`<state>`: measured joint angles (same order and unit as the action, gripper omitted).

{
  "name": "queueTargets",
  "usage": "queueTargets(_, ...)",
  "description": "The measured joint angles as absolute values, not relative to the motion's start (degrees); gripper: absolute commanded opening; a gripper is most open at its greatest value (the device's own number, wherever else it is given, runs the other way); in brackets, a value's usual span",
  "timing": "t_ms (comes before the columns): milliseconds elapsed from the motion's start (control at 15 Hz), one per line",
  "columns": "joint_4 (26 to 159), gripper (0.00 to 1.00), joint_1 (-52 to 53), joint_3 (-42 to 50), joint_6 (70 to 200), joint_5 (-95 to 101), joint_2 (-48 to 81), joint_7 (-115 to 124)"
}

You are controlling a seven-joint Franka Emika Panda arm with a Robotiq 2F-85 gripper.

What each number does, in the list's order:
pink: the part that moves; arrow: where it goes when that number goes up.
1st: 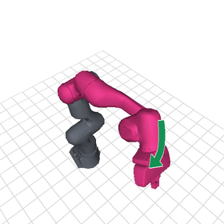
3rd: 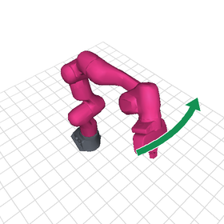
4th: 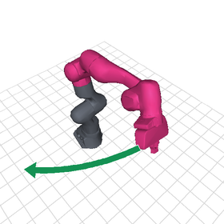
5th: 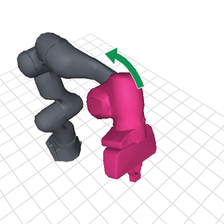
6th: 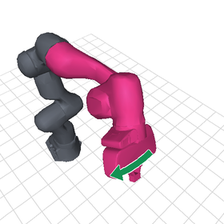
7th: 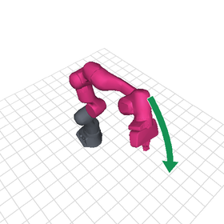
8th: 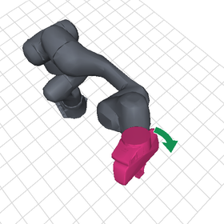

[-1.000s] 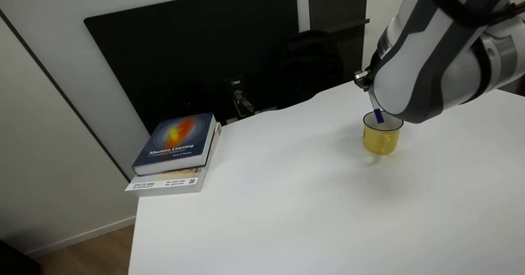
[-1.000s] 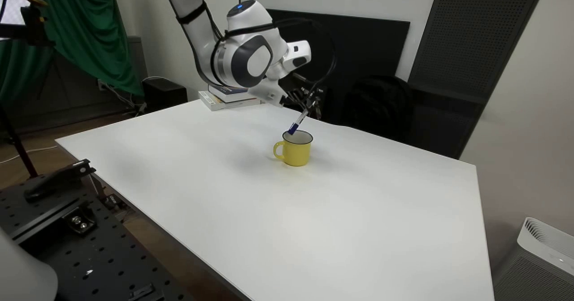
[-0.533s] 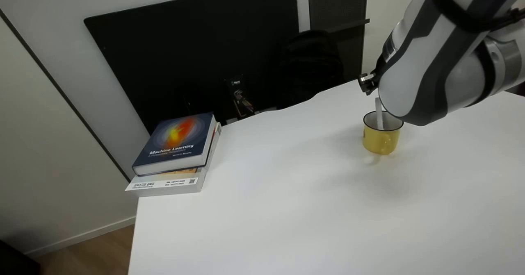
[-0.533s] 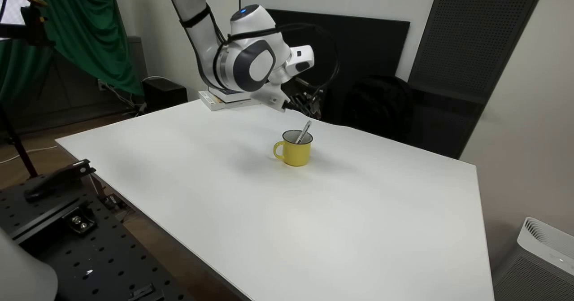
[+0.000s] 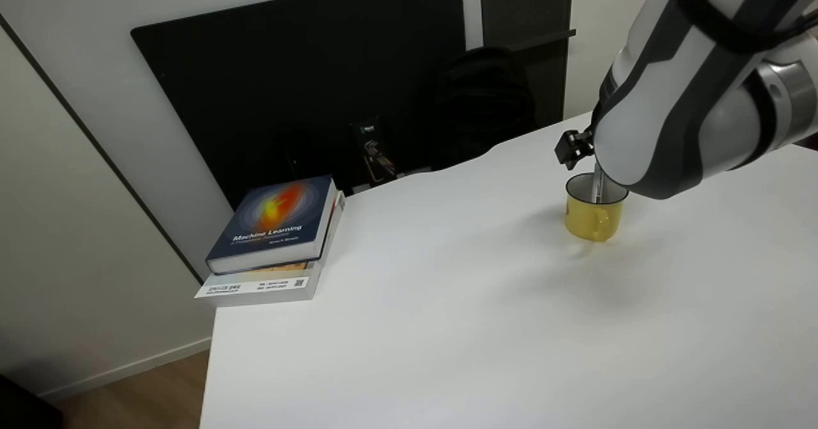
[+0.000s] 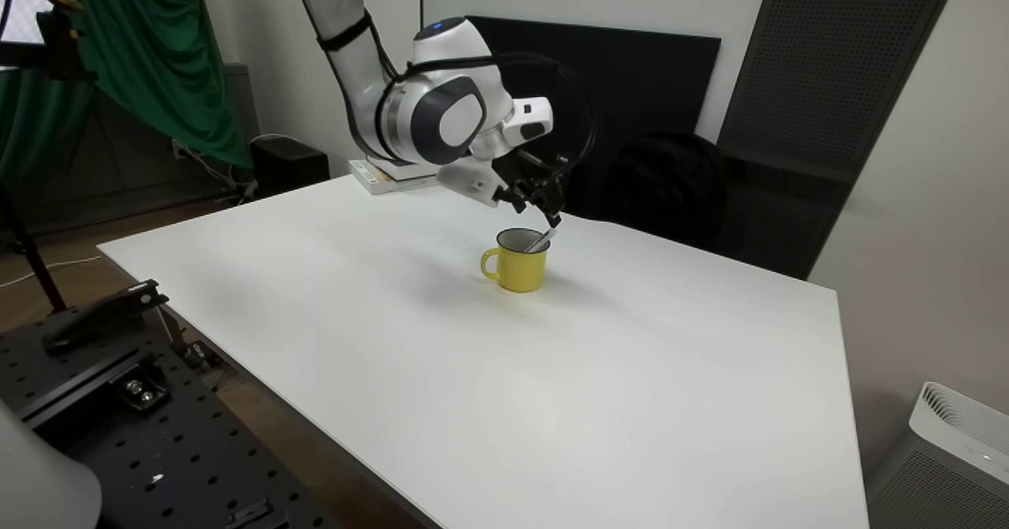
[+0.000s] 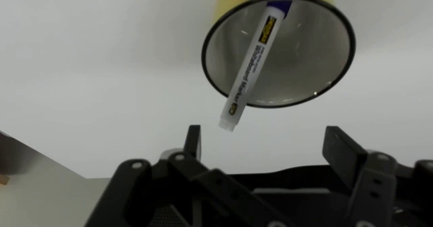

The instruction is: Put the pen in the cup

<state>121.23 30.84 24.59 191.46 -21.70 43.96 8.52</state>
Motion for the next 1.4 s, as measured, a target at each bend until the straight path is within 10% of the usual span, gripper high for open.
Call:
queueTargets(667, 121.26, 1.0, 29.22, 27.31, 169.64, -5.2, 31.19, 8.45)
queueTargets(1400, 120.58, 1.0, 9.2, 6.2, 140.62, 0.18, 18.64, 5.18)
